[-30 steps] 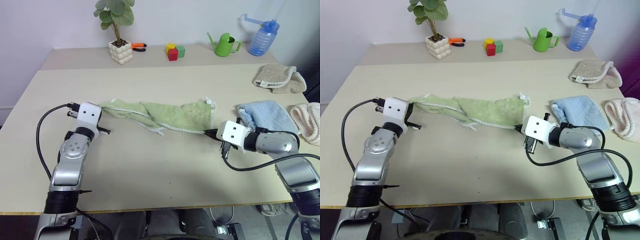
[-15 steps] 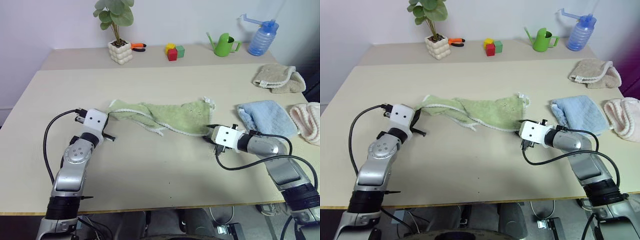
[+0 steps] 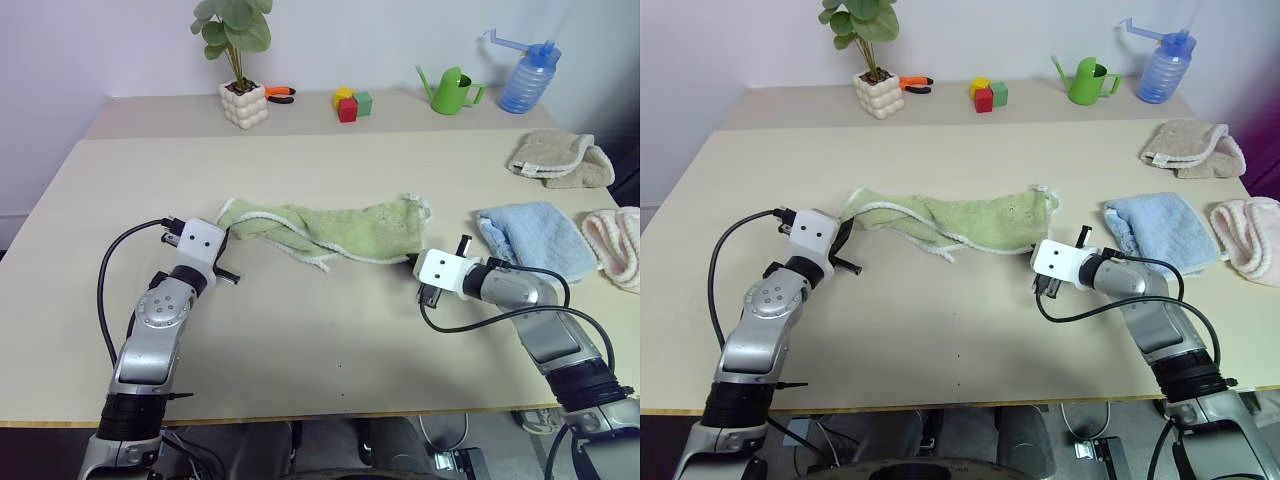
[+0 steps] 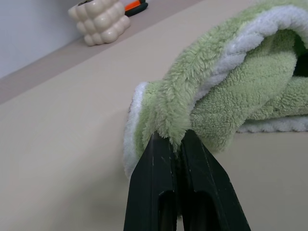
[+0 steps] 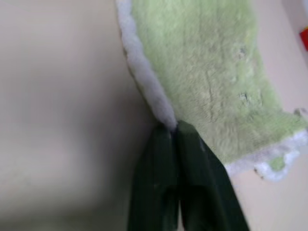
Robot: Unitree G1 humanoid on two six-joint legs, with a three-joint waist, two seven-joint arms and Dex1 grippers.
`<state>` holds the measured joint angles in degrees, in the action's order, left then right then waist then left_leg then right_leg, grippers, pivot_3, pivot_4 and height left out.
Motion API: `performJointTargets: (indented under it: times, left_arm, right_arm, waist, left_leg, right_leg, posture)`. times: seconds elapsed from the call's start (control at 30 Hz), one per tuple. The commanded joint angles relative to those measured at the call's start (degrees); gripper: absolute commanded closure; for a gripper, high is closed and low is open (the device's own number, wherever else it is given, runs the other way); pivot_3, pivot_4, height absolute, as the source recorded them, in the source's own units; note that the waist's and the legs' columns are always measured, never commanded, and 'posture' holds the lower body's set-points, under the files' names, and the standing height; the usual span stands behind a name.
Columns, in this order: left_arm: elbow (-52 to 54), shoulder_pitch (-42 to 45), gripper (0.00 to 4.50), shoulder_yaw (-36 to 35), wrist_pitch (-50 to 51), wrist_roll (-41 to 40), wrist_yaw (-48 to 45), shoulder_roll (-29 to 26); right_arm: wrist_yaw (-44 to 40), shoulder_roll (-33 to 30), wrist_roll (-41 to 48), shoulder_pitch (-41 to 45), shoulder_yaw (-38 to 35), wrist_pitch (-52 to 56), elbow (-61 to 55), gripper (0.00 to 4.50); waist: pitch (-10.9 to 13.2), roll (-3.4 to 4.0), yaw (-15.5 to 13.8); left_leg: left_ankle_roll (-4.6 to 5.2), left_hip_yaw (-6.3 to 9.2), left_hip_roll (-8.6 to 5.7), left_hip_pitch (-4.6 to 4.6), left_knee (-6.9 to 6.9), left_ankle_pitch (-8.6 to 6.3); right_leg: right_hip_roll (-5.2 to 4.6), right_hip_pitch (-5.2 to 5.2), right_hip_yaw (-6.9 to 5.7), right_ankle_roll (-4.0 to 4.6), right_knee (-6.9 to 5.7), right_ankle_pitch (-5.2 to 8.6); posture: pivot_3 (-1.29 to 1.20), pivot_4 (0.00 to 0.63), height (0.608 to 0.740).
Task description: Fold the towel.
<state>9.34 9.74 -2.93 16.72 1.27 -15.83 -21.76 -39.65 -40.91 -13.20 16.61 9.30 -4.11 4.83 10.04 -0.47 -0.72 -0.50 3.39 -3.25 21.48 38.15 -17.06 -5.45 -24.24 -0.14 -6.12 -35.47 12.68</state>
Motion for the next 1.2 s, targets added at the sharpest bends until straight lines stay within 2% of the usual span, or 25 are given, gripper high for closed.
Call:
performJointTargets:
  times: [0.03, 0.17, 0.3, 0.33, 0.43, 0.5, 0.6, 0.7, 0.8, 0.9, 1.0, 1.07, 1.13, 1.2]
  left_arm:
    - [2.6, 0.0, 4.50, -0.6, -0.4, -0.2, 0.2, -0.1]
    - [1.6, 1.7, 4.50, -1.4, -1.3, -0.1, 0.9, -0.2]
    - [-3.6, 7.5, 4.50, -1.5, -3.3, 0.3, 2.2, 0.0]
    - [-6.7, 11.1, 4.50, -1.3, -4.7, 0.8, 3.0, 0.0]
    - [-22.5, 29.9, 4.50, -3.1, -10.8, 0.8, 7.5, 0.1]
    - [-29.3, 37.1, 4.50, -3.5, -14.7, 1.1, 8.3, -1.0]
    - [-36.4, 45.4, 4.50, -4.2, -20.2, 1.0, 8.1, -3.8]
    - [-38.6, 47.9, 4.50, -5.4, -21.7, -0.7, 6.0, -6.4]
    - [-34.4, 43.5, 4.50, -5.7, -19.9, -2.1, 1.0, -9.5]
    - [-22.3, 31.5, 4.50, -5.1, -16.6, -2.1, -5.2, -14.0]
    - [-10.1, 19.5, 4.50, -6.3, -6.3, -4.3, -10.0, -17.8]
    - [-5.1, 13.5, 4.50, -6.6, 0.0, -3.4, -11.3, -20.3]
    - [1.3, 5.3, 4.50, -8.5, 4.7, -5.8, -15.2, -22.8]
    - [5.4, 0.7, 4.50, -10.4, 8.5, -7.6, -16.9, -24.0]
  right_arm:
    - [0.2, -0.4, 0.3, -0.2, -1.2, 0.6, -1.1, 4.47]
    - [1.5, -1.2, 0.6, 2.0, -3.5, 0.3, -2.0, 4.47]
    - [5.8, -1.2, -0.9, 8.8, -5.3, -0.3, 1.4, 4.47]
    - [7.7, -1.2, -1.6, 12.0, -5.6, -0.9, 3.7, 4.47]
    - [15.3, -1.8, -5.5, 26.8, -5.8, -4.1, 13.9, 4.47]
    - [18.0, -2.3, -6.6, 32.6, -5.6, -6.1, 18.4, 4.47]
    - [20.7, -3.2, -6.6, 39.8, -6.5, -8.2, 22.4, 4.47]
    - [19.0, -4.2, -4.4, 41.8, -7.5, -8.9, 22.2, 4.47]
    - [14.2, -5.8, -1.3, 38.7, -8.4, -9.2, 18.4, 4.47]
    - [5.0, -7.4, 6.3, 30.3, -10.0, -6.3, 9.5, 4.47]
    - [-5.0, -10.2, 14.2, 19.7, -11.3, 0.8, -0.8, 4.47]
    - [-9.3, -11.9, 18.0, 14.5, -12.1, 5.5, -6.1, 4.47]
    - [-15.0, -15.0, 21.7, 8.0, -12.4, 11.3, -11.6, 4.47]
    - [-18.7, -17.5, 24.1, 3.8, -12.7, 14.8, -15.2, 4.47]
  waist:
    - [0.0, 0.00, 0.0]
    - [0.0, 0.00, 0.0]
    - [0.0, 0.00, 0.1]
    - [0.0, 0.00, 0.1]
    - [0.1, -0.07, -0.1]
    - [0.1, -0.12, 0.1]
    - [0.1, -0.10, 0.6]
    - [0.1, -0.10, 1.5]
    - [0.1, -0.09, 1.9]
    - [0.1, -0.08, 2.1]
    - [0.1, -0.07, 1.7]
    - [0.1, -0.05, 1.4]
    - [0.1, -0.04, 1.2]
    - [0.1, -0.04, 1.2]
  left_leg:
    - [0.00, 0.00, 0.00, 0.00, 0.00, 0.00]
    - [0.00, 0.00, 0.00, 0.00, 0.00, 0.00]
    - [-0.04, 0.00, 0.00, 0.03, 0.00, 0.02]
    - [-0.04, 0.00, 0.00, 0.02, 0.00, 0.03]
    - [-0.10, 0.03, -0.05, 0.05, 0.06, 0.07]
    - [-0.47, 0.08, -0.15, 0.47, 0.10, 0.34]
    - [-0.43, 0.04, -0.12, 0.59, -0.06, 0.30]
    - [-0.36, 0.00, -0.11, 0.99, -0.17, 0.26]
    - [-0.28, -0.12, -0.13, 1.05, -0.21, 0.21]
    - [-0.28, -0.13, -0.08, 1.04, -0.18, 0.21]
    - [-0.27, -0.12, -0.04, 1.03, -0.02, 0.21]
    - [-0.17, -0.12, -0.04, 0.95, 0.09, 0.16]
    - [0.07, -0.05, -0.04, 0.92, 0.15, 0.03]
    - [0.09, 0.00, -0.03, 0.81, 0.14, 0.01]
  right_leg:
    - [0.00, 0.00, 0.00, 0.00, 0.00, 0.00]
    - [0.00, 0.00, 0.00, 0.00, 0.00, 0.00]
    - [0.02, -0.06, 0.00, 0.01, -0.02, -0.01]
    - [0.03, -0.05, -0.01, 0.02, -0.02, -0.01]
    - [0.03, -0.06, -0.03, 0.03, -0.08, -0.02]
    - [0.07, -0.37, -0.07, -0.02, 0.02, -0.23]
    - [0.06, -0.53, -0.06, -0.05, 0.24, -0.26]
    - [-0.05, -0.97, -0.06, -0.07, 0.22, -0.26]
    - [-0.09, -1.08, -0.06, -0.08, 0.25, -0.26]
    - [-0.06, -1.10, -0.06, -0.09, 0.21, -0.26]
    - [-0.04, -1.08, -0.04, -0.09, 0.17, -0.27]
    - [-0.04, -0.96, -0.01, -0.10, 0.05, -0.28]
    - [-0.04, -0.92, -0.01, -0.11, -0.02, -0.36]
    - [-0.05, -0.80, -0.01, -0.09, -0.01, -0.37]
  posture:
    - [0.00, 0.150, 0.731]
    - [0.00, 0.150, 0.731]
    - [0.00, 0.150, 0.731]
    - [0.00, 0.150, 0.731]
    - [0.00, 0.150, 0.731]
    - [0.00, 0.150, 0.731]
    - [0.00, 0.150, 0.731]
    - [0.00, 0.150, 0.731]
    - [0.00, 0.150, 0.731]
    - [0.00, 0.150, 0.731]
    - [0.00, 0.150, 0.731]
    - [0.00, 0.150, 0.731]
    - [0.00, 0.150, 0.731]
    - [0.00, 0.150, 0.731]
